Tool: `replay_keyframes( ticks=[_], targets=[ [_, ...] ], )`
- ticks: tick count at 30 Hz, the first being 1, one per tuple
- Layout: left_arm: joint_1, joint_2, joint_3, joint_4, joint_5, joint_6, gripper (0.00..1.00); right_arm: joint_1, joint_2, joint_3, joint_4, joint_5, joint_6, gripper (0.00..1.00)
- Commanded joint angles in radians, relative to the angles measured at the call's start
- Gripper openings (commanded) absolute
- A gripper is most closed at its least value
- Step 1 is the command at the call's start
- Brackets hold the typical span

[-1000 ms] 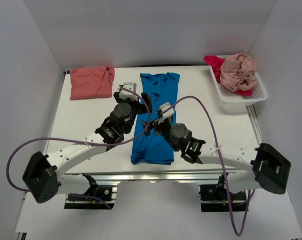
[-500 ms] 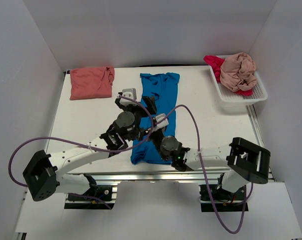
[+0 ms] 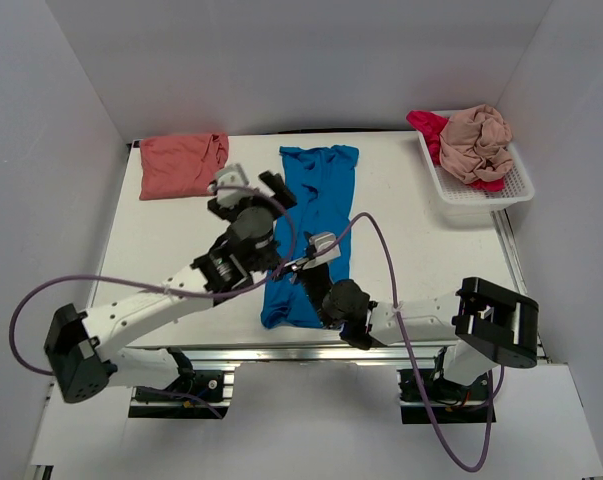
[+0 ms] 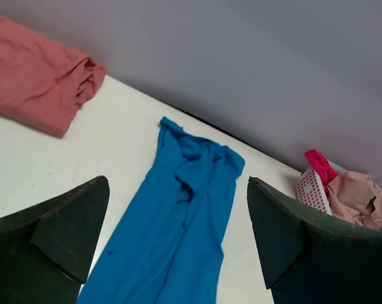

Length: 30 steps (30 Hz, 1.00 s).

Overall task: Fold and stack the t-shirts
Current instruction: Grab the bottom of the folded rectangular tshirt with both arms

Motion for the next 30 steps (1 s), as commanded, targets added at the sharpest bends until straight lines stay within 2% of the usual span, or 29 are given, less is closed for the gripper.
replay_keyframes(
  ticks=[1, 3, 5, 6, 8, 9, 10, 12, 13, 14, 17, 22, 23, 24, 27, 28, 30],
  targets=[
    [-0.003, 0.130, 0.230, -0.349, -0.049, -0.093, 0.98, 0.015, -0.022, 0.032, 0.037, 0.013, -0.035, 0.89],
    [-0.005, 0.190, 0.284, -0.425, -0.021, -0.070, 0.98, 0.016, -0.024, 0.029, 0.052, -0.023, -0.063, 0.89],
    [-0.038, 0.184, 0.261, -0.367, -0.007, -0.012, 0.98, 0.019, -0.002, 0.046, 0.014, 0.004, -0.046, 0.89],
    [-0.055, 0.151, 0.238, -0.333, -0.110, -0.008, 0.98, 0.029, 0.012, 0.048, -0.032, 0.035, -0.005, 0.89],
    [-0.071, 0.098, 0.177, -0.178, -0.124, 0.019, 0.98, 0.049, 0.028, 0.005, 0.003, 0.058, 0.012, 0.89],
    [-0.069, 0.080, 0.140, -0.157, -0.136, -0.014, 0.98, 0.061, 0.039, -0.015, 0.073, 0.081, 0.003, 0.89],
    [-0.071, 0.060, 0.131, -0.131, -0.133, -0.034, 0.98, 0.092, 0.071, -0.033, 0.232, 0.090, -0.052, 0.89],
    [-0.069, 0.072, 0.149, -0.131, -0.104, -0.030, 0.98, 0.126, 0.119, -0.037, 0.444, 0.168, -0.176, 0.89],
    [-0.069, 0.110, 0.187, -0.244, -0.111, -0.054, 0.98, 0.161, 0.168, -0.031, 0.618, 0.178, -0.348, 0.89],
    [-0.069, 0.132, 0.235, -0.315, -0.159, -0.138, 0.98, 0.175, 0.197, 0.000, 0.682, 0.191, -0.423, 0.89],
    [-0.069, 0.164, 0.318, -0.391, -0.129, -0.113, 0.98, 0.201, 0.242, 0.072, 0.683, 0.259, -0.514, 0.90],
    [-0.069, 0.040, 0.168, -0.216, -0.150, -0.082, 0.98, 0.206, 0.275, 0.143, 0.684, 0.245, -0.594, 0.89],
    [-0.068, 0.005, 0.146, -0.186, -0.139, -0.023, 0.98, 0.207, 0.286, 0.152, 0.684, 0.248, -0.627, 0.89],
    [-0.068, 0.000, 0.134, -0.178, -0.110, -0.004, 0.94, 0.215, 0.298, 0.163, 0.683, 0.268, -0.711, 0.90],
    [-0.069, 0.059, 0.169, -0.362, -0.116, -0.004, 0.89, 0.215, 0.235, 0.116, 0.684, 0.291, -0.787, 0.89],
    [-0.069, 0.076, 0.166, -0.444, -0.150, -0.017, 0.89, 0.215, 0.196, 0.032, 0.684, 0.296, -0.775, 0.89],
    [-0.075, 0.103, 0.113, -0.535, -0.232, -0.146, 0.89, 0.207, 0.056, -0.067, 0.683, 0.328, -0.738, 0.89]
  ],
)
